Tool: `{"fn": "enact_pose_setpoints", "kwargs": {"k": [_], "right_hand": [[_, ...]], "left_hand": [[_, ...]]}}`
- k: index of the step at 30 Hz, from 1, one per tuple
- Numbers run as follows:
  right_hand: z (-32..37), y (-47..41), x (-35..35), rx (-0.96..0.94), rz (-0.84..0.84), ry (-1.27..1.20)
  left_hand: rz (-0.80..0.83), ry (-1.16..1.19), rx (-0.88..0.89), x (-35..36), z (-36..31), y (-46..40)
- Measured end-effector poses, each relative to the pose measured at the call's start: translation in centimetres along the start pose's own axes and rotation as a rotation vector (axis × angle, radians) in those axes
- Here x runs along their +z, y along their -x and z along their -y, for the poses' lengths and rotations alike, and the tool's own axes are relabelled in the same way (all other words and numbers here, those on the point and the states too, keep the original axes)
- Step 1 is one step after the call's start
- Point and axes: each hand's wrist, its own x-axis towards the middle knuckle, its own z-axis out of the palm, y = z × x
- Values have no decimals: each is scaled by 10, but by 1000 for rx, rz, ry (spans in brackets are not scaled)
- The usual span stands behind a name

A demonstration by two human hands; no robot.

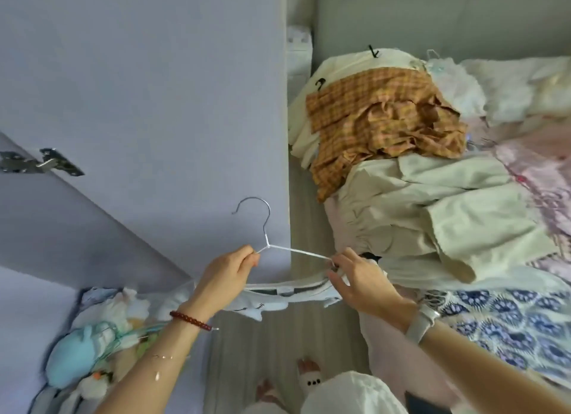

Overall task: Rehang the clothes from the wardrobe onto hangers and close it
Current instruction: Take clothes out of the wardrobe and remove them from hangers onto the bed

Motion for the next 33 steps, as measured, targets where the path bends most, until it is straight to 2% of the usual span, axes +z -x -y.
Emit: {"fn": "enact_pose_setpoints", "kwargs": {"k": [6, 10, 14, 18, 20, 23, 28, 33], "right_hand": [[-11, 56, 11, 320, -138, -8], [-13, 92, 22, 600, -341, -9], [-36, 125, 15, 834, -546, 1], [-75, 160, -7, 967, -715, -7], [-100, 179, -21, 1005, -790, 2], [-146, 204, -43, 1031, -793, -44], [-244, 246, -82, 1064, -846, -176], [-345, 302, -117, 1212, -861, -218]], "left_hand": [[104, 55, 111, 44, -40, -42], [222, 65, 268, 73, -73, -57], [244, 90, 480, 110, -127, -59], [217, 5, 756, 150, -186, -58], [243, -27, 816, 166, -215, -57], [247, -84, 887, 191, -257, -62], [230, -232, 860, 250, -334, -76], [396, -243, 873, 331, -419, -78]]}}
